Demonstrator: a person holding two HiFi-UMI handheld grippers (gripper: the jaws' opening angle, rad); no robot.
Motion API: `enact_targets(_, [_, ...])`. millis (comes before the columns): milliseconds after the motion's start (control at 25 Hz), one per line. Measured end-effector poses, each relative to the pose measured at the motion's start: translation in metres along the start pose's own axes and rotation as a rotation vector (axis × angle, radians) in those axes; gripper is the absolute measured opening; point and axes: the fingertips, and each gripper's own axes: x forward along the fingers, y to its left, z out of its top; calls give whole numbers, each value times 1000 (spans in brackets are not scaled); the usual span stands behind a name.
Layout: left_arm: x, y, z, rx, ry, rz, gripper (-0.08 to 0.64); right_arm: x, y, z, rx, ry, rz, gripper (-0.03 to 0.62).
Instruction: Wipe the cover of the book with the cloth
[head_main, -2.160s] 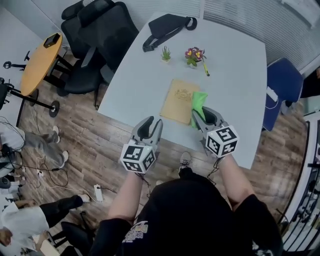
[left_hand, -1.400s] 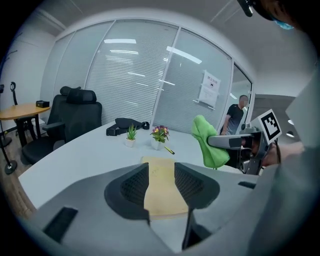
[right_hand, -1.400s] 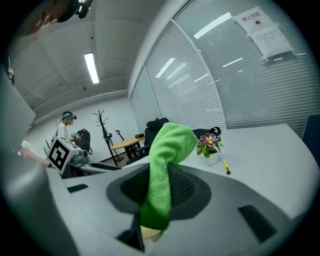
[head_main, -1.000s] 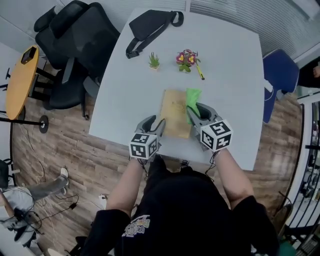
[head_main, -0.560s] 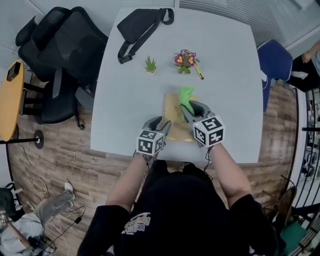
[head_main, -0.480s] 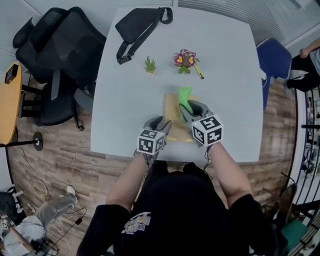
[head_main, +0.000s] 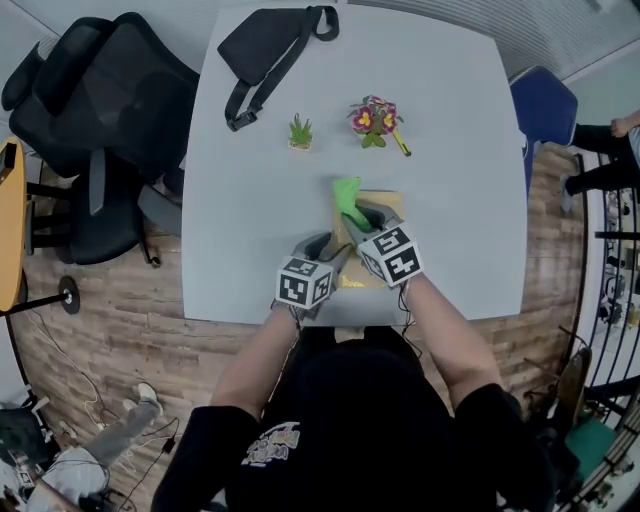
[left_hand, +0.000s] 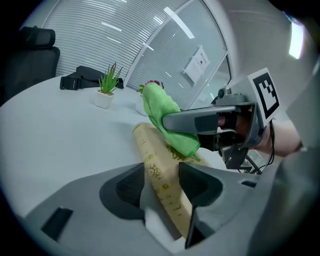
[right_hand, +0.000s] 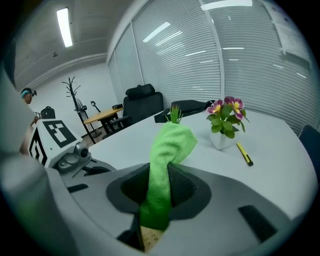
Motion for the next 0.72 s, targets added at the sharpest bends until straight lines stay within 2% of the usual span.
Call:
enact_targets(120, [0, 4, -1, -36, -9, -28, 222, 13, 1, -9, -31, 53, -18, 98])
enact_targets(240, [0, 3, 0, -24, -7, -40, 222, 20, 2, -12, -57, 81, -29, 98])
enact_targets(720, [-1, 3, -1, -12, -8, -35, 222, 24, -4, -13, -53, 84, -38, 98])
